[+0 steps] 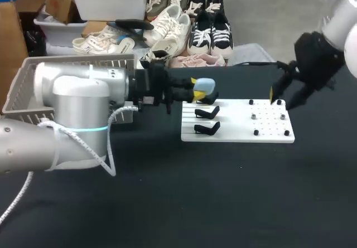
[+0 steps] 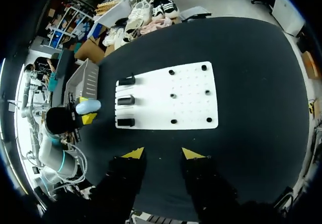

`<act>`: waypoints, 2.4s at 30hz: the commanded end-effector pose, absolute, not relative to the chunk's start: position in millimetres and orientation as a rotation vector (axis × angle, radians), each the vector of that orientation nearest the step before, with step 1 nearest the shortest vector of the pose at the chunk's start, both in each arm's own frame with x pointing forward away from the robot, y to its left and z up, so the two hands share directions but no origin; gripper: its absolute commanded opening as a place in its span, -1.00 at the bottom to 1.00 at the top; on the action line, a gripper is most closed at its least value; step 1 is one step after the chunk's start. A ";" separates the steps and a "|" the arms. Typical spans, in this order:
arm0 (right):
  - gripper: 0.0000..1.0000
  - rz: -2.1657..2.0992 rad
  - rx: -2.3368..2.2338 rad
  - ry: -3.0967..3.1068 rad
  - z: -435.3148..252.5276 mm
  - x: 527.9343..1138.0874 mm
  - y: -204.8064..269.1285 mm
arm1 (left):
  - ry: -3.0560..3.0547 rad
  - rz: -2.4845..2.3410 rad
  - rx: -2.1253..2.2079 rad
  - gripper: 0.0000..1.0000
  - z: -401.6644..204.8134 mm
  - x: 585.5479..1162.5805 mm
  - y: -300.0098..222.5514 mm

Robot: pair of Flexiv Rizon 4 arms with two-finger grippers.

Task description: Pick up each earbud case from the left stands, insert the matching earbuds, close the lid, and place the case in the box.

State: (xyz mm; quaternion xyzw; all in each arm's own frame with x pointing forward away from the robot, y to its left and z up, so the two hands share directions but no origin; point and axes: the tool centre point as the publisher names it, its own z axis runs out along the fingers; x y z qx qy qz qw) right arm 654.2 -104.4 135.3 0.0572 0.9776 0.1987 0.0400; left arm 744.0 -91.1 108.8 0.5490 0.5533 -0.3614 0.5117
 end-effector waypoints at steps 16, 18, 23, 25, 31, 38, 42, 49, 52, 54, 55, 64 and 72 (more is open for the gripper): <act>-0.08 0.458 0.346 2.782 140.2 630.9 -100.2 | 1.487 -0.595 1.200 -1.00 132.8 758.4 108.4; -0.06 0.460 0.349 2.742 147.7 635.7 -100.0 | 1.491 -0.591 1.199 -1.00 133.1 763.5 119.8; -0.04 0.453 0.361 2.666 159.3 647.9 -102.4 | 1.528 -0.600 1.199 -1.00 126.3 777.2 141.4; -0.03 0.464 0.370 2.639 161.6 652.7 -104.8 | 1.537 -0.603 1.199 -1.00 121.6 783.5 148.6; 0.00 0.465 0.381 2.609 168.4 660.6 -104.9 | 1.594 -0.642 1.206 -1.00 103.4 810.3 169.9; -0.03 0.463 0.400 2.612 167.5 660.3 -97.9 | 1.636 -0.693 1.210 -1.00 84.7 838.9 178.4; -0.03 0.459 0.409 2.612 169.0 658.1 -97.8 | 1.640 -0.728 1.219 1.00 77.3 842.3 170.3; 0.04 0.433 0.385 2.566 184.7 659.5 -107.9 | 1.617 -0.752 1.204 1.00 82.4 821.3 156.0; 0.12 0.420 0.353 2.545 191.0 662.3 -114.4 | 1.588 -0.759 1.200 1.00 96.0 806.5 149.5; 0.15 0.414 0.337 2.532 194.0 664.6 -120.6 | 1.566 -0.760 1.200 1.00 105.4 796.0 144.7; 0.17 0.413 0.332 2.526 194.6 666.5 -125.2 | 1.562 -0.769 1.198 1.00 108.7 791.3 142.6; 0.42 0.462 0.281 2.458 200.8 673.9 -163.0 | 1.570 -0.767 1.206 1.00 128.3 741.1 97.7; 1.00 0.519 0.261 2.450 199.8 682.6 -191.6 | 1.621 -0.815 1.116 1.00 121.8 707.3 61.3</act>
